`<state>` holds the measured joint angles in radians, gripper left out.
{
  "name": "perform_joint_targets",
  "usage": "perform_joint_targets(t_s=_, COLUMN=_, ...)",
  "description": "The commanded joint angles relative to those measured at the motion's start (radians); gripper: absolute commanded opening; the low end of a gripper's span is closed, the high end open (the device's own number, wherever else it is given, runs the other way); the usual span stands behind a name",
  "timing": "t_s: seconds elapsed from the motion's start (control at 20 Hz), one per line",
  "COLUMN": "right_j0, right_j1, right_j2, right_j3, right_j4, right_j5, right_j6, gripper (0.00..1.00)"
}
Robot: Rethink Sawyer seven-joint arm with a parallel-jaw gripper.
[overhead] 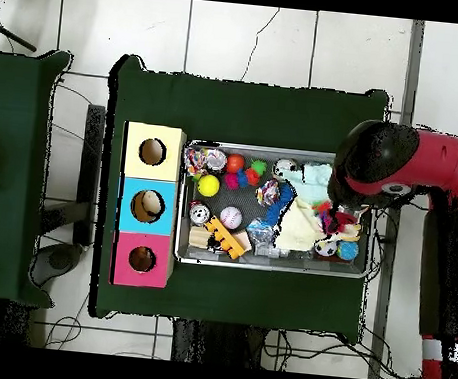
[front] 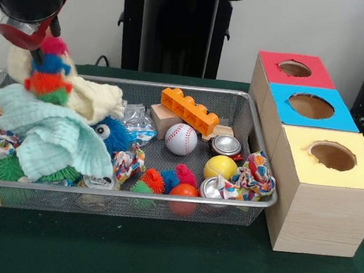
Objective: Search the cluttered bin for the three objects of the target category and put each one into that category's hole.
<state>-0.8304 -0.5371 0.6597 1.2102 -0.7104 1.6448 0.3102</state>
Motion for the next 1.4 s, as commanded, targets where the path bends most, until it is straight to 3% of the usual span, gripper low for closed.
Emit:
perform_joint_targets(t_s=0.05, right_j0=-0.010, right_j1=0.002, right_j2=0.015, right_j3=0.055, right_j4=-0.034, right_j5=-0.052, right_j6=-0.202, gripper=1.00)
perform_joint_targets(t_s=0.5, right_j0=-0.014, right_j1=-0.003, right_j2=0.020, right_j3=0.078, right_j4=-0.016, right_j5=-0.060, right_j6=-0.186, gripper=1.00)
perform_joint_targets(t_s=0.65, right_j0=-0.010, right_j1=-0.008, right_j2=0.020, right_j3=0.118, right_j4=0.001, right_j5=-0.084, right_j6=-0.142, gripper=1.00)
perform_joint_targets(t_s=0.9, right_j0=0.020, right_j1=-0.010, right_j2=0.006, right_j3=0.284, right_j4=0.037, right_j5=-0.279, right_j6=0.095, gripper=1.00)
perform_joint_targets(t_s=1.15, right_j0=0.056, right_j1=0.017, right_j2=-0.024, right_j3=0.331, right_j4=0.060, right_j5=-0.389, right_j6=0.216, gripper=1.00)
perform_joint_targets(t_s=1.4, right_j0=0.114, right_j1=0.051, right_j2=-0.070, right_j3=0.392, right_j4=0.106, right_j5=-0.592, right_j6=0.407, gripper=1.00)
